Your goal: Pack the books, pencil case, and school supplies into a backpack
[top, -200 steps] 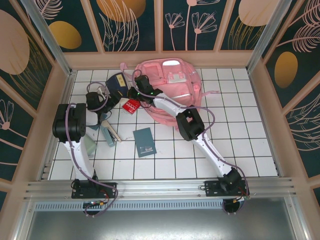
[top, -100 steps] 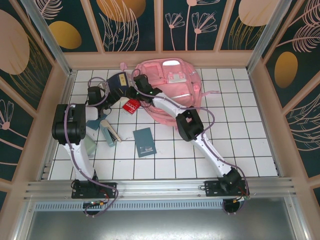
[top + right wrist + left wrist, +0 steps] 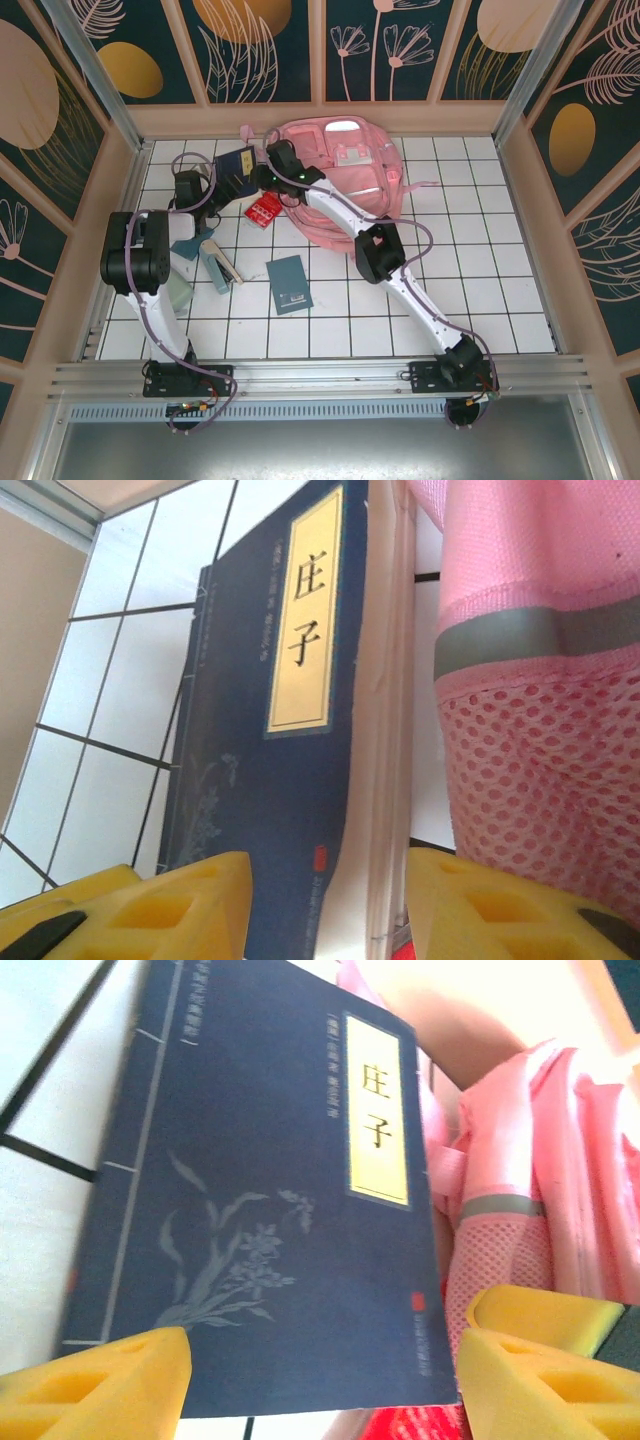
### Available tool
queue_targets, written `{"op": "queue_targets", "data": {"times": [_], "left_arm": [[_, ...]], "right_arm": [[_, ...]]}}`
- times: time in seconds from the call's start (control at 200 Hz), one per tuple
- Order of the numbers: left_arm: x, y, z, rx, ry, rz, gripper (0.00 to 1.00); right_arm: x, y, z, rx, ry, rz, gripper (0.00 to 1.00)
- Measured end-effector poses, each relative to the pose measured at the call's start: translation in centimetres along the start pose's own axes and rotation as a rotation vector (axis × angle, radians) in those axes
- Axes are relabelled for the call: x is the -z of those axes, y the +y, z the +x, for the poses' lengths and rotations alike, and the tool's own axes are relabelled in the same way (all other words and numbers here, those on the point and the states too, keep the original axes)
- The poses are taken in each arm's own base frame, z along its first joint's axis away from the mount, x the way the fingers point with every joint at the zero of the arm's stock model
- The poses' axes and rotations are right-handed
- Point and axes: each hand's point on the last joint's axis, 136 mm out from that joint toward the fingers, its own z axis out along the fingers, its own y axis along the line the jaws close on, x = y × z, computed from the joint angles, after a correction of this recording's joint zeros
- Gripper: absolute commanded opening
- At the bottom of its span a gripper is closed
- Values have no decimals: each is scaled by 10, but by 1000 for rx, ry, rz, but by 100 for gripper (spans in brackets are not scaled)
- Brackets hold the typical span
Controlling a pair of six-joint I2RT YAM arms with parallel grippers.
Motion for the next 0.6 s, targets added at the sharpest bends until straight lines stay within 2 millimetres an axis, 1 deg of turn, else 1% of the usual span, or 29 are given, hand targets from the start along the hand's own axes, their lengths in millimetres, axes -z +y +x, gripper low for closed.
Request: {"op": "queue_targets", "data": {"times": [0.095,0.16,0.315,0.445,0.53,0.601], "left_arm": [[1,9,-2,6,-17,-49,73],[4,12,-5,8,-31,-76,73],[7,17,-11,9,-59,-115,74],[8,26,-8,24,-46,-159,74],[4,32,-5,31,-30,-185,74],[1,39,-2,38,-15,-212,74]], "right_arm": [[-6,-1,5,2,3,-8,47],[-7,0,4,2,-2,-13,47],[-9,0,5,0,-6,-17,45],[-12,0,6,2,-10,-21,45],[-15,2,8,5,-14,-27,45],[-18,3,14,5,-9,-28,44]]}}
